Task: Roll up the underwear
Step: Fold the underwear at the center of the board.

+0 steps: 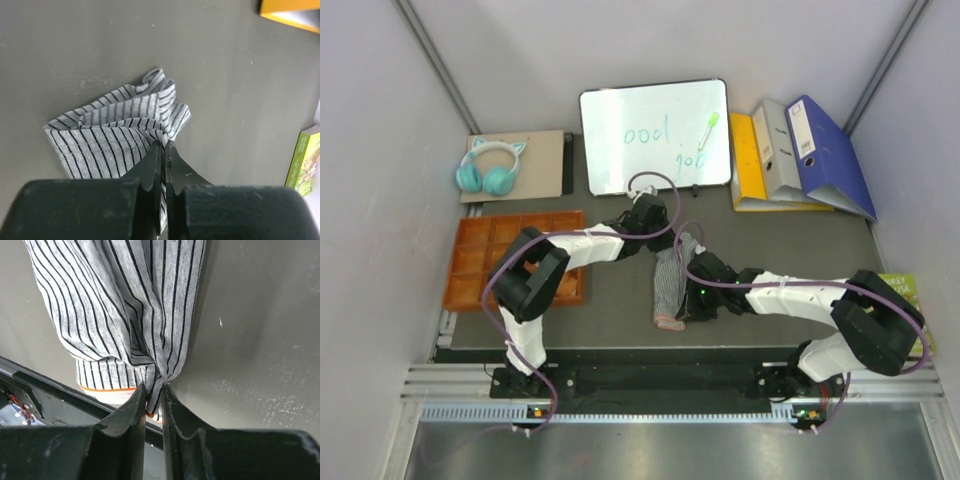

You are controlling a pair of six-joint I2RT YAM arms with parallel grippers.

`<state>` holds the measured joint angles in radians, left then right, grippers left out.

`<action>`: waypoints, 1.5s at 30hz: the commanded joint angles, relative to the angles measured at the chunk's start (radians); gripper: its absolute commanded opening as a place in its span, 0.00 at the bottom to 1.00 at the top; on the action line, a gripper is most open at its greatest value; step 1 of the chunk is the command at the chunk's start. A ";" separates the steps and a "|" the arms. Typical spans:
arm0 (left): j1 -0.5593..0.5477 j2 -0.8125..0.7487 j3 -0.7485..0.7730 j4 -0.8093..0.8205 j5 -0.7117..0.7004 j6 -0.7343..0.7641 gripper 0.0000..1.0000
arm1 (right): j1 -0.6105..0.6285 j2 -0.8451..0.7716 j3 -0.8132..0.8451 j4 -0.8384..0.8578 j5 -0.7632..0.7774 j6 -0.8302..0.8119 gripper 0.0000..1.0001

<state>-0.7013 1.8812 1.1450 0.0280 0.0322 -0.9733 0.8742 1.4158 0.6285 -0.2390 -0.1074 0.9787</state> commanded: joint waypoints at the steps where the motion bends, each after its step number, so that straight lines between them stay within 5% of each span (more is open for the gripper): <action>1: -0.023 0.022 0.058 -0.005 -0.061 0.038 0.00 | -0.004 0.032 -0.013 -0.022 0.011 -0.018 0.11; 13: -0.066 0.133 0.173 -0.105 -0.103 0.122 0.00 | -0.004 0.045 -0.013 -0.011 0.005 -0.017 0.11; 17: -0.067 0.154 0.193 -0.122 -0.106 0.133 0.03 | -0.004 0.034 -0.009 -0.023 0.000 -0.018 0.17; 27: -0.092 0.064 0.277 -0.128 -0.051 0.176 0.57 | -0.006 -0.176 0.004 -0.189 0.055 -0.025 0.55; 36: -0.090 -0.154 0.266 -0.197 -0.127 0.245 0.91 | -0.144 -0.261 0.016 -0.132 -0.037 -0.103 0.63; 45: -0.078 -0.487 -0.129 -0.215 -0.183 0.180 0.90 | -0.291 -0.114 0.140 -0.054 -0.103 -0.233 0.66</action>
<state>-0.7811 1.4902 1.1709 -0.1577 -0.1246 -0.7593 0.6231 1.2423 0.6765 -0.3752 -0.1616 0.8238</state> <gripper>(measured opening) 0.916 0.658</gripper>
